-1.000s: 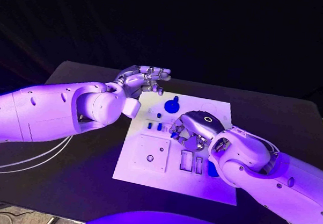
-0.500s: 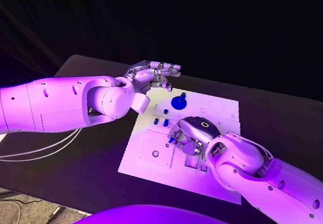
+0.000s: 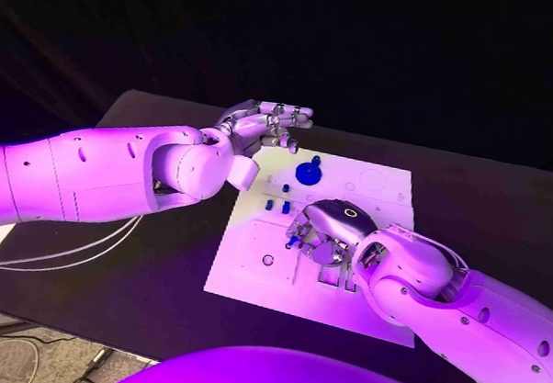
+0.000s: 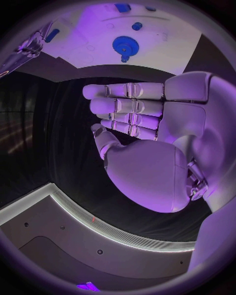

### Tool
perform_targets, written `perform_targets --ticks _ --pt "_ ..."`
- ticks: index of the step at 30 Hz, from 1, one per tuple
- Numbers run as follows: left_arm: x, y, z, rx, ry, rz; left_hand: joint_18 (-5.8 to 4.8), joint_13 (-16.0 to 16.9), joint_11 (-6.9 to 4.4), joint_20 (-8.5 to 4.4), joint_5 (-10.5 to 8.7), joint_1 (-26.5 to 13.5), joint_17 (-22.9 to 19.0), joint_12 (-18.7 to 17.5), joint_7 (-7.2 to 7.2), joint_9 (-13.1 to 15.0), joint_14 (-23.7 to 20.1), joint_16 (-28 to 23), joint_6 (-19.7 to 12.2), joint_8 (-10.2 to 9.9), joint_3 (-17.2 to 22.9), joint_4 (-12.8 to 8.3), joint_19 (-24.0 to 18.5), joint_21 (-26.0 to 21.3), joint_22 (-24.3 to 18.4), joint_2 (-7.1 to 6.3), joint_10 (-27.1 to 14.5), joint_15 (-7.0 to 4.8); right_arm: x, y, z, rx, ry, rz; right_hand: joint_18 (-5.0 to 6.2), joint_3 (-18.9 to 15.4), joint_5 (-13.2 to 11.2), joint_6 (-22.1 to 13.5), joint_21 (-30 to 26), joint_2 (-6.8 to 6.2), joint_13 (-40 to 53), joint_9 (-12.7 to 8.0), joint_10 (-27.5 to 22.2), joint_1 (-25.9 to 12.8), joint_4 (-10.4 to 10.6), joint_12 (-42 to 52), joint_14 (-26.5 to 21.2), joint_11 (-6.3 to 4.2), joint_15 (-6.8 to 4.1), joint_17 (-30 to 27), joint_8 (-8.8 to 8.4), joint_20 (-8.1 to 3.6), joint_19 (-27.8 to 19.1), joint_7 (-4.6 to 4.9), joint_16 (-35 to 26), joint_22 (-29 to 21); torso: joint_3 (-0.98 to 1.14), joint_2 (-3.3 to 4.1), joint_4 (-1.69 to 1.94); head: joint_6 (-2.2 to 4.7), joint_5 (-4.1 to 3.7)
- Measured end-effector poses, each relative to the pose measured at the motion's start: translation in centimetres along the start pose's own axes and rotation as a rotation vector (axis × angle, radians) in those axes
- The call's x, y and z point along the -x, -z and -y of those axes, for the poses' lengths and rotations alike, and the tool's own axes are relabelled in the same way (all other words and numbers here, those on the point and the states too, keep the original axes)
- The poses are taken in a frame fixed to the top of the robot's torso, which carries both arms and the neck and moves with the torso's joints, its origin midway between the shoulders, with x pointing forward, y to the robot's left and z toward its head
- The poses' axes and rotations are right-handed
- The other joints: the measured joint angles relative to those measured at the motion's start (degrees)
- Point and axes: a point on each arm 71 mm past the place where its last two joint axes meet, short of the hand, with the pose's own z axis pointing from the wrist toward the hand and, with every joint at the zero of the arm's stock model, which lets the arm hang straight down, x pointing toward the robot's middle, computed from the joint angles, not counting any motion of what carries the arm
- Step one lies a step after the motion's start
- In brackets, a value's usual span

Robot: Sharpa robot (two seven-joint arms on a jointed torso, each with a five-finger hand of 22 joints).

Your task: Assemble the parts on the task board

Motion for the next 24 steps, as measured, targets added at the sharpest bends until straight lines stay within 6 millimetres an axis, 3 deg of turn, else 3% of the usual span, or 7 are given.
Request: perform_targets --ticks 24 --pt "-0.09 -0.12 -0.06 0.002 0.002 -0.006 0.00 0.00 0.21 0.00 0.00 0.00 -0.04 0.00 -0.09 0.00 0.00 0.00 -0.09 0.00 0.00 0.00 0.00 0.00 -0.05 0.00 -0.21 0.00 -0.46 -0.25 -0.29 0.005 0.001 -0.035 0.00 -0.01 -0.06 -0.20 0.00 0.00 0.00 0.03 0.00 0.00 0.01 -0.02 0.00 0.02 0.00 -0.02 0.07 0.00 0.00 -0.01 0.00 0.03 -0.06 -0.01 0.05 -0.16 0.02"
